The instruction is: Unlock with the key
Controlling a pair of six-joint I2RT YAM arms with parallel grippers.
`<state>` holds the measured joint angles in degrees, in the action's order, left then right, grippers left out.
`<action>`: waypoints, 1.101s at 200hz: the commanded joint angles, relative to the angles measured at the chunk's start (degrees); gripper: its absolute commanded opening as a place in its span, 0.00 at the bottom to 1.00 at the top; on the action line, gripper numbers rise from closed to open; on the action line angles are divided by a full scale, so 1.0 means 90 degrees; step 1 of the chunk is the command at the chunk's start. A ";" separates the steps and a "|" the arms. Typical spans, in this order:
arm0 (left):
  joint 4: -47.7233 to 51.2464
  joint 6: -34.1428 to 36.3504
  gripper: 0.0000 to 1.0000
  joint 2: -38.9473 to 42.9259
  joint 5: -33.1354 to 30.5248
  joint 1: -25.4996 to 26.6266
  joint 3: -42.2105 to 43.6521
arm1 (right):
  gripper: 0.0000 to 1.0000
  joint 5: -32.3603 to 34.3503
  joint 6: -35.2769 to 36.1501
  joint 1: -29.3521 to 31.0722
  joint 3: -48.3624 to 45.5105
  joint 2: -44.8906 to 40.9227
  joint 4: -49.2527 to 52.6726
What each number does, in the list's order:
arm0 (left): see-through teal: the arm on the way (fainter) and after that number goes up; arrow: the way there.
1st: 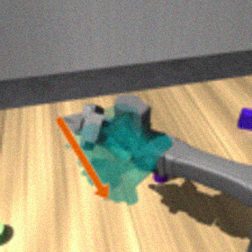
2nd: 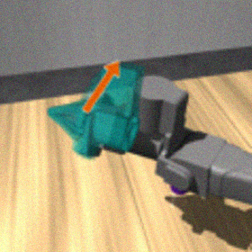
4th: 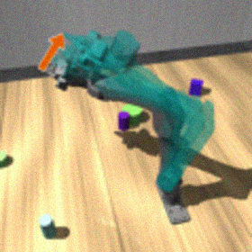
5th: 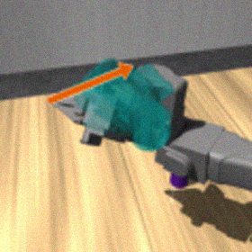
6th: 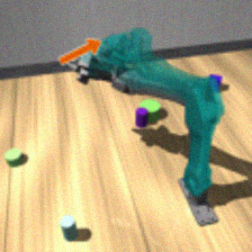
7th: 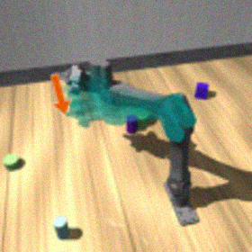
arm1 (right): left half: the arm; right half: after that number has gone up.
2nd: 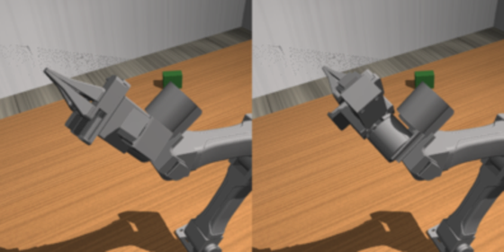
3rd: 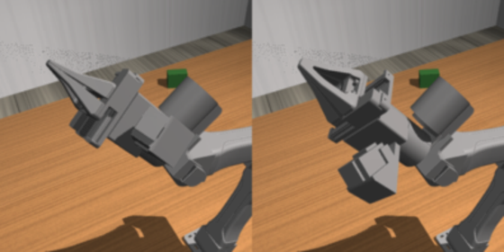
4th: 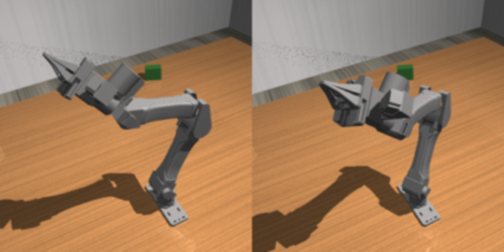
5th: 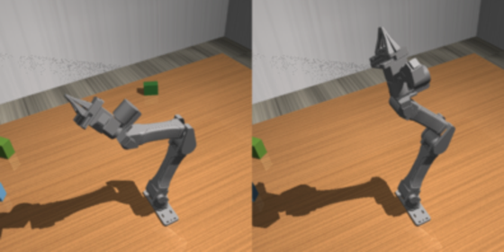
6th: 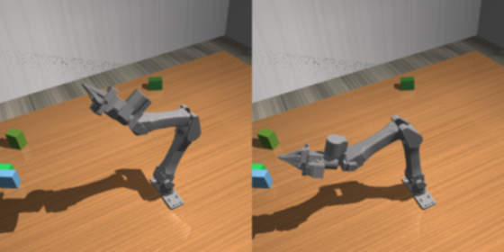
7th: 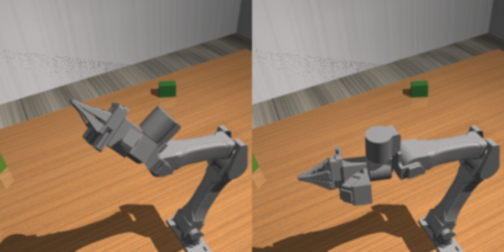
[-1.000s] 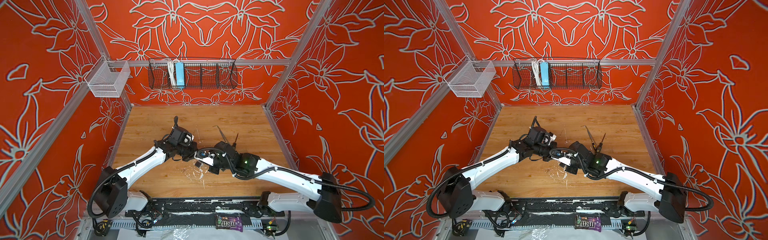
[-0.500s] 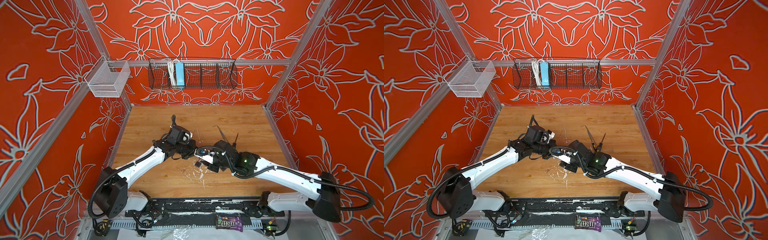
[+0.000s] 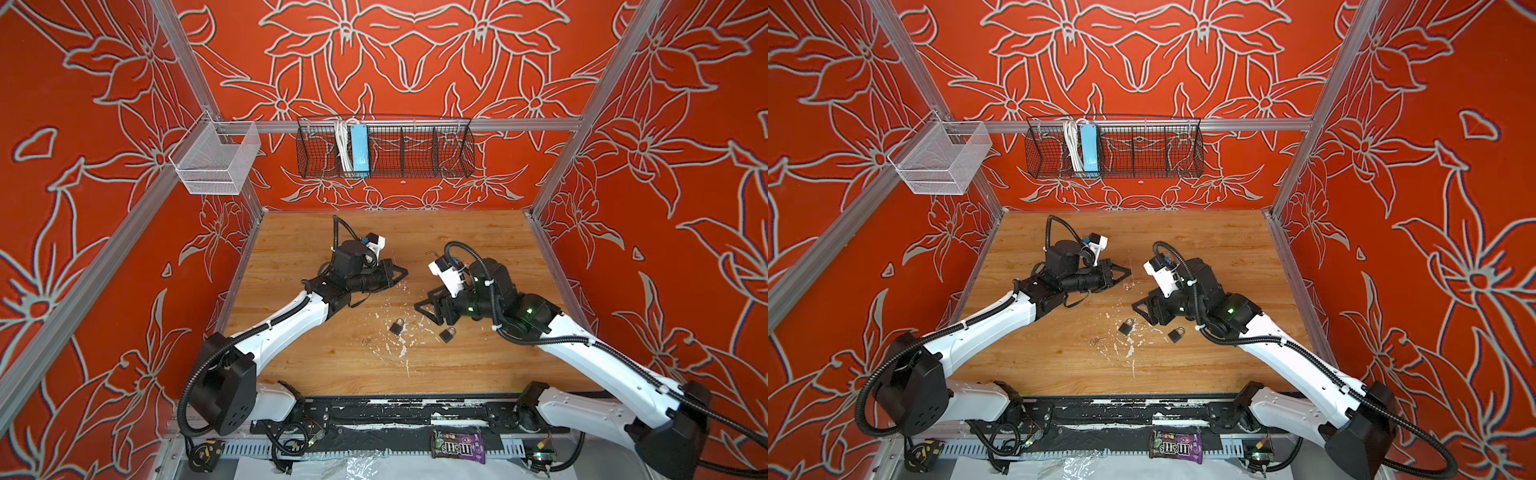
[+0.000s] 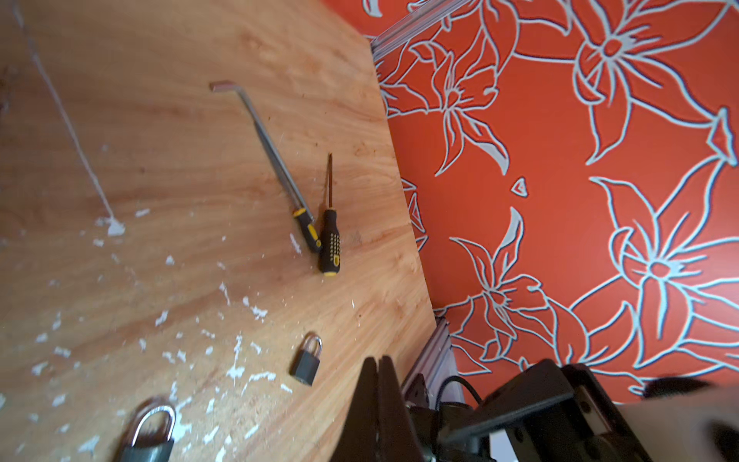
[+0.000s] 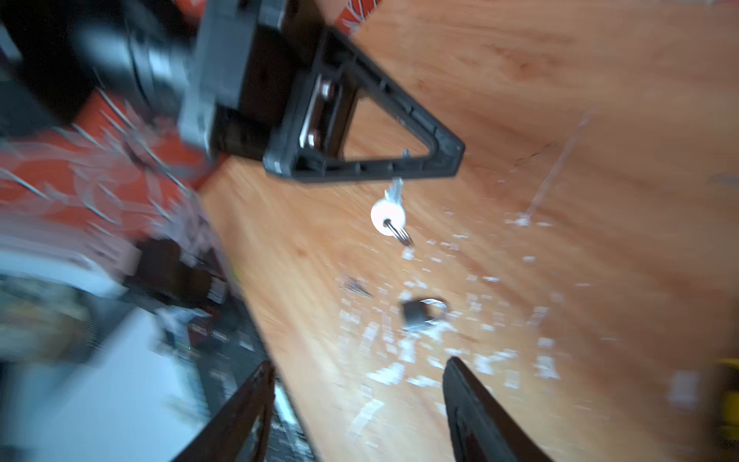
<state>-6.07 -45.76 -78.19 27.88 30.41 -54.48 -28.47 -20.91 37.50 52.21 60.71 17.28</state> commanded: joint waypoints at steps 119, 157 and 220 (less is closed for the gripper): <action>-0.1986 0.0015 0.00 -0.0102 -0.0849 0.0788 -0.0138 | 0.53 -0.2295 -0.3257 -0.1468 -0.1276 -0.0054 -0.4030; -0.1993 -0.0007 0.00 -0.0103 -0.0766 0.0800 -0.0208 | 0.45 -0.2528 -0.3450 -0.1497 -0.1252 0.0195 -0.4319; -0.2106 0.0069 0.00 -0.0083 -0.0630 0.0810 -0.0264 | 0.39 -0.2728 -0.3772 -0.1537 -0.1278 0.0447 -0.4818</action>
<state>-22.11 -45.25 -78.83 21.12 37.36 -55.09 -51.53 -53.12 24.03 40.88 64.60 -22.61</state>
